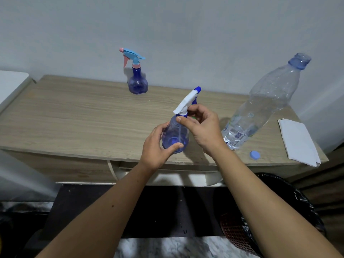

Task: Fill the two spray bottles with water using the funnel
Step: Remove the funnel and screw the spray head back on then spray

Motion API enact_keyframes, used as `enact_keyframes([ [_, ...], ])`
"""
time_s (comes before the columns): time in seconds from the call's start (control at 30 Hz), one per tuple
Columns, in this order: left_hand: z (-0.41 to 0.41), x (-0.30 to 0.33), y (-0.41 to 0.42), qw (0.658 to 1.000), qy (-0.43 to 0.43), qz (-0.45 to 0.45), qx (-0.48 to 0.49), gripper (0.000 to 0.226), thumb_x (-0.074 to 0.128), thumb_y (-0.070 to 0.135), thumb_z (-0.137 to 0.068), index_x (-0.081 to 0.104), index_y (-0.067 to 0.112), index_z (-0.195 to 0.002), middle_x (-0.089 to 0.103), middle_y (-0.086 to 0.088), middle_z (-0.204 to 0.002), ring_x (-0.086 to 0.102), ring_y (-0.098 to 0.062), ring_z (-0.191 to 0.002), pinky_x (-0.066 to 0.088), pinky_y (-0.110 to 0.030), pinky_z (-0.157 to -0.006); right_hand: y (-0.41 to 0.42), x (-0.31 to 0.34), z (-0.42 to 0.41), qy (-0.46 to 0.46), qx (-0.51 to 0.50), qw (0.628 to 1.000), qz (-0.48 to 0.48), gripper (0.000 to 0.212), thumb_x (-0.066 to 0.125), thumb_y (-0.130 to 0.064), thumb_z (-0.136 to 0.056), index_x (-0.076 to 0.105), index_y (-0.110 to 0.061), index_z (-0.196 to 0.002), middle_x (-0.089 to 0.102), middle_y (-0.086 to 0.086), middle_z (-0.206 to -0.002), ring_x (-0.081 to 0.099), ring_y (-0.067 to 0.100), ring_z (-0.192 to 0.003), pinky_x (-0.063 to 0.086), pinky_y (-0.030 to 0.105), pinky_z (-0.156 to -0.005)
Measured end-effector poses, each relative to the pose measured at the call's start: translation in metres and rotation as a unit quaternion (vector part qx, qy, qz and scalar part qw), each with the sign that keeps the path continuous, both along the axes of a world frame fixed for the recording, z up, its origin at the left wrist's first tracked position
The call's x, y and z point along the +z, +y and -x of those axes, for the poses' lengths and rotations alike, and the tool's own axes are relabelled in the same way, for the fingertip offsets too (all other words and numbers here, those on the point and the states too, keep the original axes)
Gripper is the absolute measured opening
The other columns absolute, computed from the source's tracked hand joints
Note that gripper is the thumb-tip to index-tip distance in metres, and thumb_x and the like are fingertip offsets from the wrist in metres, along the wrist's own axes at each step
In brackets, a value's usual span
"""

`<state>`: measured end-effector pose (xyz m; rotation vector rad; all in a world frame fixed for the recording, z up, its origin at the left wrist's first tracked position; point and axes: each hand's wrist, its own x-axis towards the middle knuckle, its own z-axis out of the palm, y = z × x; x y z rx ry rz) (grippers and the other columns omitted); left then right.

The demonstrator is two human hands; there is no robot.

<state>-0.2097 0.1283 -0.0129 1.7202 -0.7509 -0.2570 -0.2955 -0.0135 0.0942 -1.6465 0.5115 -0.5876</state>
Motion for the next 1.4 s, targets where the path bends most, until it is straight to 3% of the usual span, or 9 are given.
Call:
enact_keyframes([
  [0.33, 0.005, 0.002, 0.0, 0.999, -0.012, -0.026, 0.019, 0.087, 0.085, 0.063, -0.075, 0.055, 0.028, -0.149, 0.067, 0.012, -0.143, 0.067, -0.01, -0.13, 0.058, -0.047, -0.109, 0.004, -0.002, 0.002, 0.001, -0.012, 1.0, 0.02, 0.037, 0.083, 0.001, -0.085, 0.071, -0.005, -0.12, 0.077, 0.003, -0.105, 0.074, 0.001, -0.094, 0.056, 0.017, -0.087],
  [0.57, -0.015, 0.013, 0.026, 0.984, -0.07, -0.158, -0.039, 0.124, 0.072, 0.081, -0.078, 0.018, 0.026, -0.175, 0.033, 0.003, -0.178, 0.037, -0.014, -0.162, 0.039, -0.044, -0.129, 0.016, 0.002, 0.004, -0.007, -0.089, 0.995, 0.034, 0.036, 0.095, -0.013, -0.074, 0.07, -0.017, -0.1, 0.076, 0.001, -0.102, 0.072, 0.009, -0.092, 0.06, 0.032, -0.095],
  [0.67, -0.031, 0.014, 0.048, 0.961, -0.172, -0.212, -0.034, 0.108, 0.056, 0.08, -0.087, 0.029, 0.019, -0.172, 0.036, -0.003, -0.176, 0.038, -0.019, -0.161, 0.038, -0.044, -0.128, 0.025, 0.001, 0.002, 0.0, -0.145, 0.984, 0.108, 0.057, 0.097, -0.038, -0.064, 0.058, -0.023, -0.102, 0.063, 0.001, -0.113, 0.066, 0.009, -0.095, 0.06, 0.039, -0.093],
  [0.77, -0.057, 0.009, 0.07, 0.924, -0.236, -0.299, -0.023, 0.098, 0.043, 0.074, -0.095, 0.032, 0.012, -0.17, 0.032, -0.01, -0.178, 0.031, -0.028, -0.164, 0.031, -0.046, -0.133, 0.035, 0.001, -0.001, 0.006, -0.166, 0.972, 0.166, 0.087, 0.1, -0.039, -0.063, 0.044, -0.018, -0.126, 0.04, -0.001, -0.131, 0.05, -0.009, -0.11, 0.052, 0.021, -0.096],
  [0.93, -0.103, -0.004, 0.101, 0.86, -0.252, -0.443, 0.031, 0.114, 0.012, 0.08, -0.091, 0.019, -0.001, -0.171, 0.014, -0.022, -0.181, 0.01, -0.035, -0.17, 0.009, -0.047, -0.138, 0.042, -0.002, -0.013, 0.01, -0.111, 0.985, 0.131, 0.114, 0.098, -0.036, -0.07, 0.022, -0.018, -0.152, 0.028, -0.002, -0.156, 0.044, 0.013, -0.136, 0.041, 0.017, -0.11],
  [1.0, -0.113, -0.008, 0.11, 0.845, -0.226, -0.484, 0.027, 0.118, 0.004, 0.083, -0.089, 0.006, 0.001, -0.173, 0.003, -0.019, -0.183, 0.0, -0.031, -0.171, 0.001, -0.045, -0.138, 0.042, -0.004, -0.019, 0.009, -0.1, 0.987, 0.125, 0.106, 0.094, -0.036, -0.077, 0.023, -0.02, -0.153, 0.035, -0.004, -0.154, 0.051, 0.007, -0.127, 0.042, 0.01, -0.104],
  [1.07, -0.116, -0.012, 0.113, 0.835, -0.225, -0.501, 0.02, 0.12, -0.003, 0.084, -0.086, 0.001, 0.002, -0.173, -0.001, -0.018, -0.183, -0.004, -0.029, -0.171, -0.002, -0.044, -0.138, 0.041, -0.006, -0.026, 0.013, -0.108, 0.987, 0.118, 0.086, 0.086, -0.038, -0.086, 0.032, -0.018, -0.15, 0.047, -0.003, -0.146, 0.058, 0.0, -0.113, 0.049, 0.019, -0.097],
  [1.23, -0.115, -0.015, 0.113, 0.824, -0.237, -0.514, 0.021, 0.118, -0.006, 0.081, -0.086, -0.001, 0.002, -0.173, -0.004, -0.016, -0.183, -0.007, -0.027, -0.171, -0.004, -0.043, -0.138, 0.037, -0.011, -0.039, 0.009, -0.112, 0.982, 0.152, 0.045, 0.061, -0.048, -0.1, 0.057, -0.021, -0.135, 0.063, 0.001, -0.122, 0.066, 0.019, -0.105, 0.055, 0.042, -0.097],
  [1.4, -0.114, -0.016, 0.112, 0.83, -0.235, -0.506, 0.029, 0.116, -0.001, 0.08, -0.088, 0.002, 0.001, -0.173, -0.002, -0.016, -0.183, -0.006, -0.027, -0.171, -0.004, -0.044, -0.138, 0.034, -0.004, -0.049, 0.048, -0.089, 0.99, 0.097, 0.016, 0.061, -0.034, -0.1, 0.071, -0.026, -0.109, 0.069, 0.009, -0.086, 0.067, 0.019, -0.066, 0.06, 0.041, -0.072],
])
